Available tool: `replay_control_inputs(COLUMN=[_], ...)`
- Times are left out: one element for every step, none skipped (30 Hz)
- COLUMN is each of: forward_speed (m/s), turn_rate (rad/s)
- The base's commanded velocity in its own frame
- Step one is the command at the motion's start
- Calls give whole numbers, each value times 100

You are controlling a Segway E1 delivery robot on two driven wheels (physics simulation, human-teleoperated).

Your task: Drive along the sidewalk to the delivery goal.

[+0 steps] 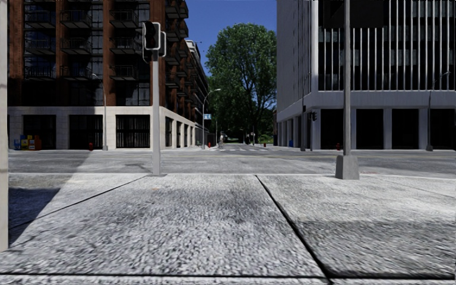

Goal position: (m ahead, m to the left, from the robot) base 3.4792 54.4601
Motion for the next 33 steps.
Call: replay_control_inputs(forward_speed=[200,200,200,200,200,200,200,197,197,193,191,191,191,191,191,191,191,191,191,191,191,191,191,191,191,191,191,191,191,191,191,191,191], turn_rate=[39,43,46,50,50,54,57,58,58,58,58,58,58,58,58,58,58,58,58,58,58,58,58,58,58,58,58,58,58,58,58,58,58])
